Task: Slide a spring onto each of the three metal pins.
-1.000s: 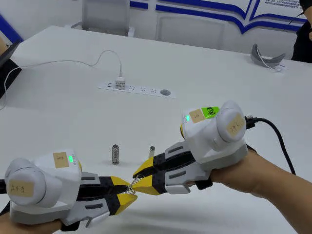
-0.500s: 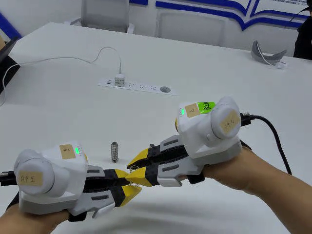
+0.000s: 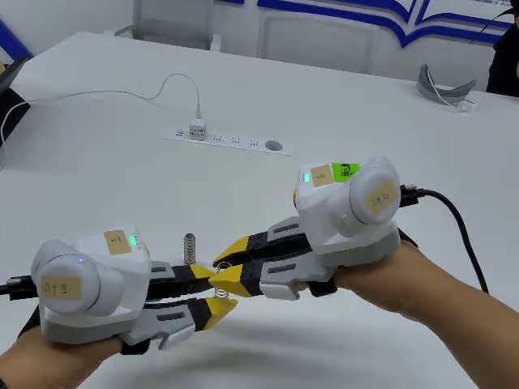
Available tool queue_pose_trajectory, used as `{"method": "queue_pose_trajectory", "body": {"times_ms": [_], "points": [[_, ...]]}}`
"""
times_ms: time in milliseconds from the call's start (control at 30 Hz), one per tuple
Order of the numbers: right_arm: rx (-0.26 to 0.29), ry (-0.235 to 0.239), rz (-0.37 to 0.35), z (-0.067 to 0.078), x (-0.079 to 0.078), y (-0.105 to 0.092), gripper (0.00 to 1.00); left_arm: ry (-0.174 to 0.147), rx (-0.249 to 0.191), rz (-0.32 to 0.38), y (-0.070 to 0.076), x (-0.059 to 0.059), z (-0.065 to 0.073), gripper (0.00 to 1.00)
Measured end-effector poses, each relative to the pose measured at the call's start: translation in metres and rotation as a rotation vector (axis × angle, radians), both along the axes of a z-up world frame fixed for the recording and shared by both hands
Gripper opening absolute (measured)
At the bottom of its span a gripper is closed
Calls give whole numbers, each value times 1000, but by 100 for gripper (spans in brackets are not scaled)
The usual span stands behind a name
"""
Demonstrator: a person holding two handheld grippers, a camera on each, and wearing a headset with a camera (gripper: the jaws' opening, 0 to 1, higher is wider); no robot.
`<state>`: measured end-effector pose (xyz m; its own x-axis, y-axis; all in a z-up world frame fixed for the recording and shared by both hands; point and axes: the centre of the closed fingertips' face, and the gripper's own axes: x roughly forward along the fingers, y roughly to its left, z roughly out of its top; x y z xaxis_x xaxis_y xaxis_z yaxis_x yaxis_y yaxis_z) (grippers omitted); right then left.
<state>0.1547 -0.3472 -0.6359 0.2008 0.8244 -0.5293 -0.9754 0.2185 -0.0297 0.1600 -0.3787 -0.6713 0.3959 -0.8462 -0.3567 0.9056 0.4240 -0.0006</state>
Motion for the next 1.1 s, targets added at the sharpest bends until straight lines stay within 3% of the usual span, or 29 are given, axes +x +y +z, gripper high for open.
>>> {"method": "queue_pose_trajectory", "body": {"times_ms": [400,1100], "points": [[12,-11,-45,5,12,-9,12,9,-18,39,12,-2,1,35],[24,-67,-173,20,49,-34,12,37,-34,57,18,-8,-3,47]]}}
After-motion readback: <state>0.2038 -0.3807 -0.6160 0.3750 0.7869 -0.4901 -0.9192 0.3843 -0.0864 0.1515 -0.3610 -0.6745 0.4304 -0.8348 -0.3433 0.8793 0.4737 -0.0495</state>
